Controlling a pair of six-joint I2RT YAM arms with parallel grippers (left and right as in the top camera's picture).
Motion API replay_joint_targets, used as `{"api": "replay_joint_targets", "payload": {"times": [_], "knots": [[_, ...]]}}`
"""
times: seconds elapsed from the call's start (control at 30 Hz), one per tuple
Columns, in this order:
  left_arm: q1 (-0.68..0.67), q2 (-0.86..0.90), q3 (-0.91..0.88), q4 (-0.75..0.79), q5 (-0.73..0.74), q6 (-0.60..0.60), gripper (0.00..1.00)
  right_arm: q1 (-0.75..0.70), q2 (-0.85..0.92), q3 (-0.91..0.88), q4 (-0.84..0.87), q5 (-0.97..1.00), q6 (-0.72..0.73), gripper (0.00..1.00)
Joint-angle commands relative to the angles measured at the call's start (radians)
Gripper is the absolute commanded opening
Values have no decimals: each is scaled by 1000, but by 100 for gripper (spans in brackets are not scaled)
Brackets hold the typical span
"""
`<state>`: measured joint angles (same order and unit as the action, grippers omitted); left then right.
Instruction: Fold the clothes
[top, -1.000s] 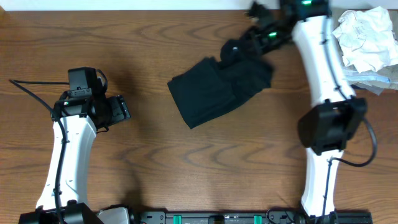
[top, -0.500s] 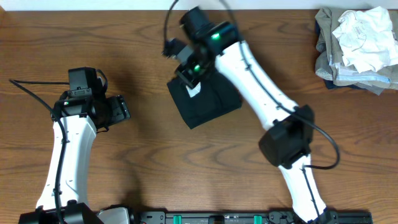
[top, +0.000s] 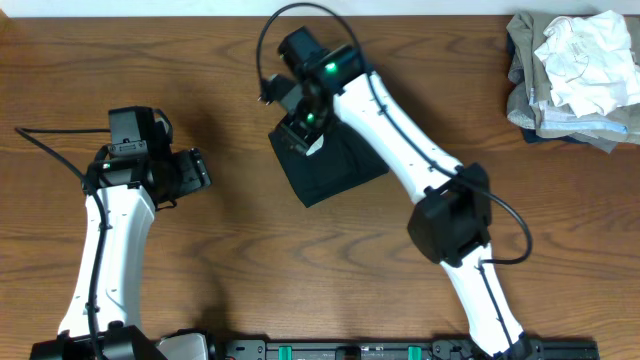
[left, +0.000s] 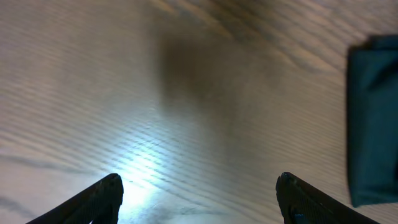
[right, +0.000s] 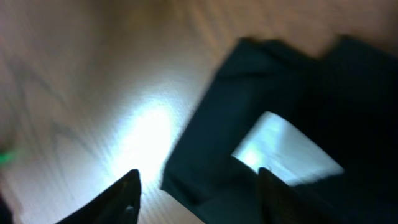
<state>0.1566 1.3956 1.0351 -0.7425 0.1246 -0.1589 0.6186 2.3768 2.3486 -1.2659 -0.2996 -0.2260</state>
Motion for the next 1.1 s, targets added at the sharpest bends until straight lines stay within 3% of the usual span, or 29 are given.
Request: {"api": "replay_joint_targets", "payload": {"times": [0.0, 0.33, 1.07], "knots": [[-14, 35, 16, 11, 73, 9, 80, -66, -65, 9, -10, 63, 43, 61], [-132, 195, 16, 87, 78, 29, 81, -209, -64, 2, -44, 1, 80, 68], [-148, 224, 16, 169, 78, 28, 81, -140, -63, -211, 159, 119, 99, 66]]}}
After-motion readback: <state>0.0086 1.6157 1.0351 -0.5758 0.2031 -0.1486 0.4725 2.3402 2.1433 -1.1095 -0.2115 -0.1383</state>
